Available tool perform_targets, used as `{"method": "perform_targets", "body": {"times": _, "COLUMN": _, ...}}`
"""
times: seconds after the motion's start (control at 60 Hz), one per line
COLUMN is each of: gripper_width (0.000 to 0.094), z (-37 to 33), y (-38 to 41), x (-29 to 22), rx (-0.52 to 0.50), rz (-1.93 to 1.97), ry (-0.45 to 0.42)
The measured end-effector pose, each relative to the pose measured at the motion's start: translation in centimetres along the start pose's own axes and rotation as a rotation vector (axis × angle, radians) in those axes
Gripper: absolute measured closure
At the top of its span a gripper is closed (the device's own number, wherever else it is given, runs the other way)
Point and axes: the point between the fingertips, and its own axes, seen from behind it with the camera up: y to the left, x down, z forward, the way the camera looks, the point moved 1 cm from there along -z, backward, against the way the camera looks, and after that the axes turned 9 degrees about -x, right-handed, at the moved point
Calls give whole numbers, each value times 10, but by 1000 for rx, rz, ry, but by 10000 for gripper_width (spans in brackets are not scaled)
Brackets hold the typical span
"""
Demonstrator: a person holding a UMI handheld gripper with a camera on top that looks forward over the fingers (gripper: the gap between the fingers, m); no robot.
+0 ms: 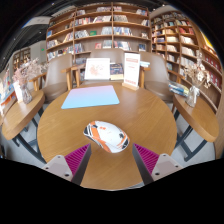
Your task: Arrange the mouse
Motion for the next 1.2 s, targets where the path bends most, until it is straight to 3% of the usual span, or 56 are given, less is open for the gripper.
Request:
{"method": "perform_targets", "body": {"times": 0.8, "gripper_width": 92, "z": 84, "y": -45, "x": -53, "rx": 59, "rz": 50, "ry": 17}}
{"method": "perform_targets", "body": {"times": 0.917, "gripper_width": 219, "z": 89, "y": -45, "x": -56, "rx": 58, "rz": 48, "ry": 12}}
{"method": "perform_targets", "body": {"times": 0.967, "gripper_width": 363, "z": 91, "y": -44, "x": -57, "rx": 55, "rz": 42, "ry": 10}}
{"method": "perform_targets", "body": {"times": 0.983, "gripper_width": 450, "z": 91, "y": -45, "x": -57, "rx": 62, "rz": 39, "ry": 11}}
{"method": "perform_targets", "body": {"times": 1.2, "gripper_width": 512, "z": 78, "y": -47, "x": -72, "rx": 80, "rz": 24, "ry": 30}}
